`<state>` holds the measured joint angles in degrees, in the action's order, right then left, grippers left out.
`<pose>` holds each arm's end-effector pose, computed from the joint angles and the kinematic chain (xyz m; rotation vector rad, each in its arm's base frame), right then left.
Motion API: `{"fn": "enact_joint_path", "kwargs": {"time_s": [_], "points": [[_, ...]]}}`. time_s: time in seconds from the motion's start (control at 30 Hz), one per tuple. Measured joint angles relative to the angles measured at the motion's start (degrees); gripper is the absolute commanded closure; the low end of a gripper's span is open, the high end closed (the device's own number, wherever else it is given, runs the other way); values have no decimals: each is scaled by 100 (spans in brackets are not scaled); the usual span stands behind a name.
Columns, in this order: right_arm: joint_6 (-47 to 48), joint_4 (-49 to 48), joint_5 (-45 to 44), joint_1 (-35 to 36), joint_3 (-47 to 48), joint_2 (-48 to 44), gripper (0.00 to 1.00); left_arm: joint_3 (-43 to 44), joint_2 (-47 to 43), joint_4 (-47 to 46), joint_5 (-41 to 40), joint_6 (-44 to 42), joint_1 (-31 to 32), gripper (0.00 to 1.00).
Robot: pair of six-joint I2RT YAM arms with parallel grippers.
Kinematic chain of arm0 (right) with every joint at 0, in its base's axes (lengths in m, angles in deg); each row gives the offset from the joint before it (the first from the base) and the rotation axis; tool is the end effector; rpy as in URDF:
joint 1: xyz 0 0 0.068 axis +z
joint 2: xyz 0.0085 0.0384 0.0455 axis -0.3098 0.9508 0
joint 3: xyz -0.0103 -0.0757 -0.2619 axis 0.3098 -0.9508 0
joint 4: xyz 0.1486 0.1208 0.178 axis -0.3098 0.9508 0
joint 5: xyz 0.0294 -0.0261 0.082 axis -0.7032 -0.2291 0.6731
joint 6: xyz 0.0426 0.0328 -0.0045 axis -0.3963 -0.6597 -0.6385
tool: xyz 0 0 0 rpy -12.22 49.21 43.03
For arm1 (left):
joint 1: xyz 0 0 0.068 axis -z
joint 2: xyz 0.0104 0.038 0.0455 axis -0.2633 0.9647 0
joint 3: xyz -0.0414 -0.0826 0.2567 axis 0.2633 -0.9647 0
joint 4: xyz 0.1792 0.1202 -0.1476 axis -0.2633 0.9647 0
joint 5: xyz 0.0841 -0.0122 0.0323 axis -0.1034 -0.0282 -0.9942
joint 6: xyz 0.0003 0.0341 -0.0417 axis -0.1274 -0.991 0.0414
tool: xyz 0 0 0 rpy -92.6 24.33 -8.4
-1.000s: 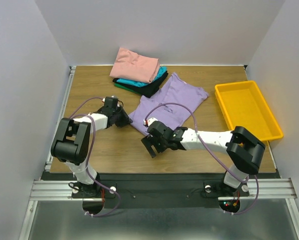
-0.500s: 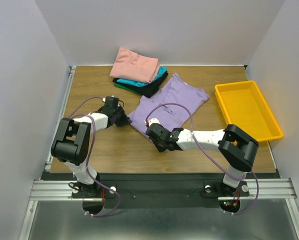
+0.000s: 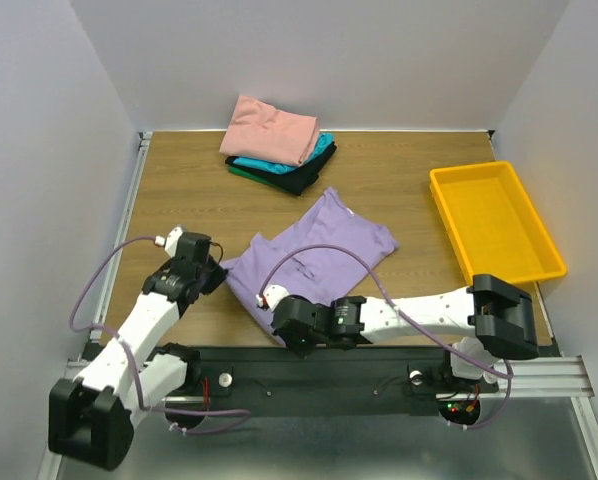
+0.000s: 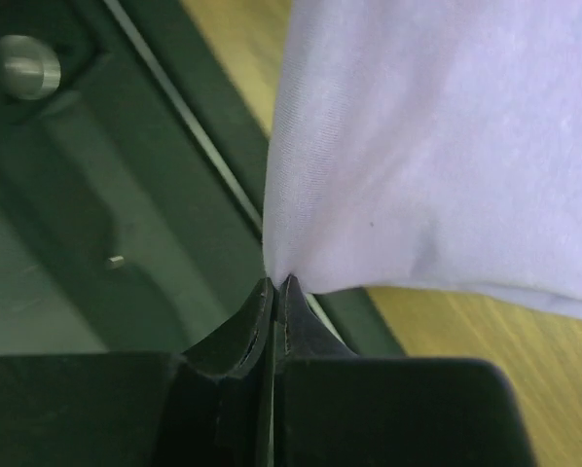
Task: Fold and stack the t-shirts
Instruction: Fold the tshirt
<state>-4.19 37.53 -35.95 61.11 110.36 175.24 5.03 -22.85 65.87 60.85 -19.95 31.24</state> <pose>0.0658 0.3251 0.2016 -1.2016 2.3317 0.5664 0.1855 -0.0489 0.2151 -0.7773 2.2493 -0.4467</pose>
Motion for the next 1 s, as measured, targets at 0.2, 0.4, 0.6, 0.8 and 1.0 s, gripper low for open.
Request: {"fn": "enact_joint_path", "kwargs": {"time_s": [0.2,0.4,0.6,0.8,1.0], "points": [[-238,22,284,81,149,-306,100,-46,-1145,715,-251,356,22,100],[-575,219,-83,79,151,-916,100,522,-1244,1003,-407,378,48,100],[-920,664,-756,-164,151,-1694,100,750,-839,780,-343,385,236,100],[-1023,1086,-1073,-999,116,-2085,99,1493,101,282,-442,385,723,100],[-986,1342,-1266,-1803,46,-2586,99,2214,1178,-337,-439,358,1069,100]]}}
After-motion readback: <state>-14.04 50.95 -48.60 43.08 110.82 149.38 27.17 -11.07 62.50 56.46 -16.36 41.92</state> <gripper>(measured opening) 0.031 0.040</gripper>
